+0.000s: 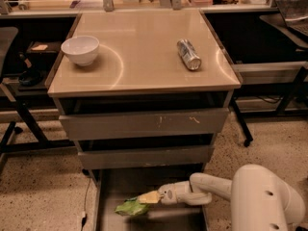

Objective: Place green rice chip bag into bottom drawer

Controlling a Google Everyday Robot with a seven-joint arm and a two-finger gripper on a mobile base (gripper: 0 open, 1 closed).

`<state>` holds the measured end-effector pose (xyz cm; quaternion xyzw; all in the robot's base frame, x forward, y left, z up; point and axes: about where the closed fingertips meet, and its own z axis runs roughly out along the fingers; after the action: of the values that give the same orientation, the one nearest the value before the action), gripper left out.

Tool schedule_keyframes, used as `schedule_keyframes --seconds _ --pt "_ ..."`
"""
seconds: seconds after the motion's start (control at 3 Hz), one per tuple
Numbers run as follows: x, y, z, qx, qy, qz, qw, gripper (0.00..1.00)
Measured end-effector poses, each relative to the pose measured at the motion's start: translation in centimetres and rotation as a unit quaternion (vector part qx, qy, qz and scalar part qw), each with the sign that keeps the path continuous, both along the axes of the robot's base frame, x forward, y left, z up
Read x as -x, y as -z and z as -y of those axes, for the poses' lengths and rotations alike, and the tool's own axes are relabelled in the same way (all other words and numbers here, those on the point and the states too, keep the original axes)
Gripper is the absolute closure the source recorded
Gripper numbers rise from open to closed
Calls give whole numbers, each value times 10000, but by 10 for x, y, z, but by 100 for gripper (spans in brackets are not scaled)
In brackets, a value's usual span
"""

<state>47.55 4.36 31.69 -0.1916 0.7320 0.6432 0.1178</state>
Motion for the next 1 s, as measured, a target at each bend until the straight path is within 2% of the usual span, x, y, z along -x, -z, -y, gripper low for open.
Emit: schedule_keyframes --seconds 0.33,0.67,1.0 --pt "-28 18 3 -91 72 267 9996 100" --pt "-28 18 3 -90 73 269 9996 100" --pt "-28 18 3 -91 72 269 9996 91"
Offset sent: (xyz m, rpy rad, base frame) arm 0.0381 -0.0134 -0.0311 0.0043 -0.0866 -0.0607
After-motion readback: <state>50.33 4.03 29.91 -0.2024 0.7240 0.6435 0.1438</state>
